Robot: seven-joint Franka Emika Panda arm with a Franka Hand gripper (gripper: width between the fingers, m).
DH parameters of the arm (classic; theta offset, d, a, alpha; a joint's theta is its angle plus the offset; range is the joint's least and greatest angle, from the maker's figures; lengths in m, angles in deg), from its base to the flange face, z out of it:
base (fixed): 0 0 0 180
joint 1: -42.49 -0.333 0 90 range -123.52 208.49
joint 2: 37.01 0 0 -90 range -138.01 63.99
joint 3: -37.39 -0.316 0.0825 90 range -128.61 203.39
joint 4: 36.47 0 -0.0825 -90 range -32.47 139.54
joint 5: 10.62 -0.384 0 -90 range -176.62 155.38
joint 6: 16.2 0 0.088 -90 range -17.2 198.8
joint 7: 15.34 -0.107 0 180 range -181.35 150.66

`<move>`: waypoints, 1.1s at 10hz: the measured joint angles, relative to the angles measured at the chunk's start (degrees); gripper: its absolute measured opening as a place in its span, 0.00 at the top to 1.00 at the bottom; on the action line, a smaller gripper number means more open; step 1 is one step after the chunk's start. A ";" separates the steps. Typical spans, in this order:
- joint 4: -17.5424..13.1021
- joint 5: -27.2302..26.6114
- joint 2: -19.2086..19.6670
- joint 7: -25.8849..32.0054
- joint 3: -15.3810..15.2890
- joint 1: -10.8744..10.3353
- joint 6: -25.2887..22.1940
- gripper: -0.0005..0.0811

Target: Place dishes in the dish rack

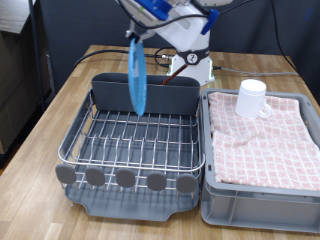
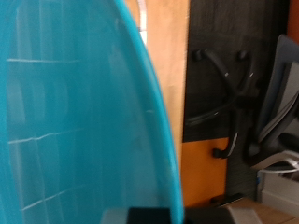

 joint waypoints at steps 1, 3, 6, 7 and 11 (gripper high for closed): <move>0.13 1.05 0.03 2.77 1.78 0.97 2.64 0.97; 0.14 1.32 0.18 7.99 4.25 2.22 6.74 0.97; -0.06 1.17 0.53 7.04 3.81 2.20 6.38 0.97; -0.60 1.16 1.06 6.96 3.64 2.19 6.38 0.97; -3.87 0.98 5.08 6.32 3.50 2.20 5.85 0.97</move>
